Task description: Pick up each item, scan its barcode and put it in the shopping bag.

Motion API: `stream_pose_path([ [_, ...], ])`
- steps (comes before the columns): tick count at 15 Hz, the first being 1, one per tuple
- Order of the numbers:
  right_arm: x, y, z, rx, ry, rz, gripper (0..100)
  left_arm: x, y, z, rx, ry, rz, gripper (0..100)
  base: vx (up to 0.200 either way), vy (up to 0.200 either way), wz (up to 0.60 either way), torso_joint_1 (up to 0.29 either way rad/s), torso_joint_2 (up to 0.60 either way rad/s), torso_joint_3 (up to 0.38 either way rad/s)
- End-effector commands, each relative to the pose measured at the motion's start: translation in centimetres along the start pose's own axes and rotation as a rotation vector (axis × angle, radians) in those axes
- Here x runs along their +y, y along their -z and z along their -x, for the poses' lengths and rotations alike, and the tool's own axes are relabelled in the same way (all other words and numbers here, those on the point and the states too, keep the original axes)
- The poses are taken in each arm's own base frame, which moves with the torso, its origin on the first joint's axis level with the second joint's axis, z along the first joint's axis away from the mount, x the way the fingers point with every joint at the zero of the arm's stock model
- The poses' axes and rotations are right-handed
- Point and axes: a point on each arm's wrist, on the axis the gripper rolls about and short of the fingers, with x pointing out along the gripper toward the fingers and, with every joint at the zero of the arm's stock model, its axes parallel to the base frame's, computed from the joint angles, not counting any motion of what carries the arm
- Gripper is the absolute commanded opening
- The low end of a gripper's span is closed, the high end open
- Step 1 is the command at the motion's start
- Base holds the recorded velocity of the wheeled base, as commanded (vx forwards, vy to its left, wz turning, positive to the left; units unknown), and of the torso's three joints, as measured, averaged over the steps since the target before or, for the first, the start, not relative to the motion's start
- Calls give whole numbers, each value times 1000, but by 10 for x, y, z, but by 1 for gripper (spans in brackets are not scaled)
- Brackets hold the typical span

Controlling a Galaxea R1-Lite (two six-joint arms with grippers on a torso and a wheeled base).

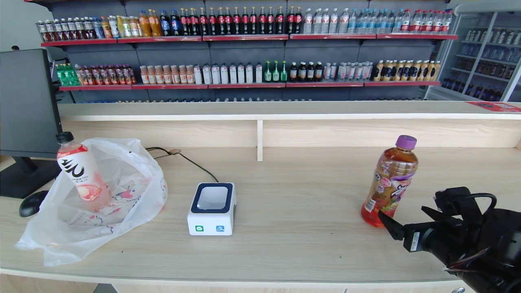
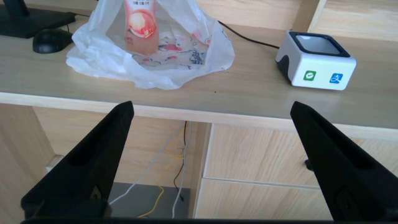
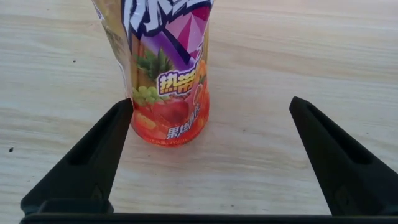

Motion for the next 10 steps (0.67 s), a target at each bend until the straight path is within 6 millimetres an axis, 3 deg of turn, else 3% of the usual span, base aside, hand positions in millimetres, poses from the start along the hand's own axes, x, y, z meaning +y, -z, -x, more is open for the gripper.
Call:
stream_pose_path([
  [1, -1, -1, 2, -6, 4, -2, 100, 0, 0, 0, 1, -1, 1, 100, 0, 0, 0, 0, 0, 0],
  [5, -6, -1, 6, -3, 22, -1, 100, 0, 0, 0, 1, -1, 1, 100, 0, 0, 0, 0, 0, 0],
  [8, 10, -3, 6, -21, -52, 16, 100, 0, 0, 0, 1, -1, 1, 100, 0, 0, 0, 0, 0, 0],
  [10, 10, -6, -2, -37, -44, 11, 100, 0, 0, 0, 1, -1, 1, 100, 0, 0, 0, 0, 0, 0],
])
